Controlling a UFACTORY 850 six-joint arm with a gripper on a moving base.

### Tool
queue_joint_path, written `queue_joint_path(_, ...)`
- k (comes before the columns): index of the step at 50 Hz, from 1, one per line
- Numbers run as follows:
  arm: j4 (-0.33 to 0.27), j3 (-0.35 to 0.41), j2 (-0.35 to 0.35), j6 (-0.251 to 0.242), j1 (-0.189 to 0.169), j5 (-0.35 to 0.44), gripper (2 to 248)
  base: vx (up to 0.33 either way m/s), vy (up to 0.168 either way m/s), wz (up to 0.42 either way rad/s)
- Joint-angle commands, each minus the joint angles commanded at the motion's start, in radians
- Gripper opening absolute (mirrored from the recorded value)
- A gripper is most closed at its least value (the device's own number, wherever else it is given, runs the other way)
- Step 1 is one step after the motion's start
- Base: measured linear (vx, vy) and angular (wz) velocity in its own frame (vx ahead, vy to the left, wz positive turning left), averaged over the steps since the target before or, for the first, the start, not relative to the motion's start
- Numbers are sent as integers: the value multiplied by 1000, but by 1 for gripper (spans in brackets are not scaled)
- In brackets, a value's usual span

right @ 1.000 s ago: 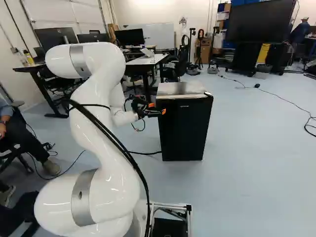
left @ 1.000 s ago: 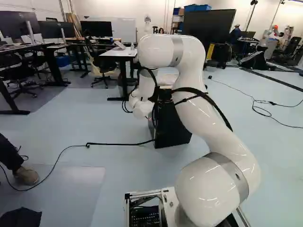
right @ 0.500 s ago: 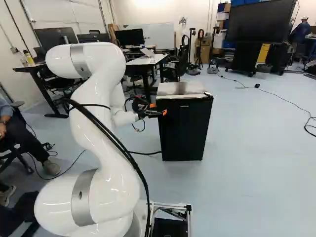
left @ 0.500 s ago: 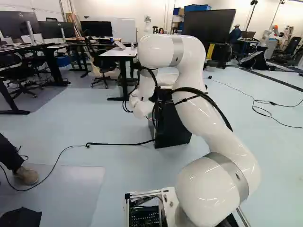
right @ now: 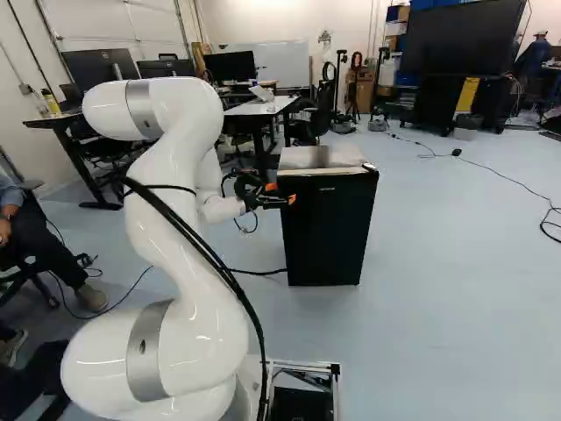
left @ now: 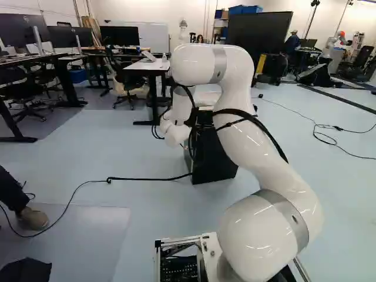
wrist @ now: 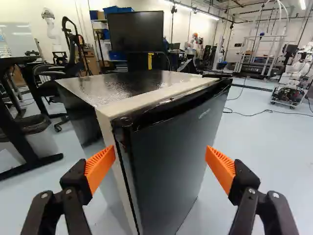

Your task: Open the fridge door

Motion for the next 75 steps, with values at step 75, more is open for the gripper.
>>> queue_joint_path(75,341,254,135,0,15,-105,247,0,1,6)
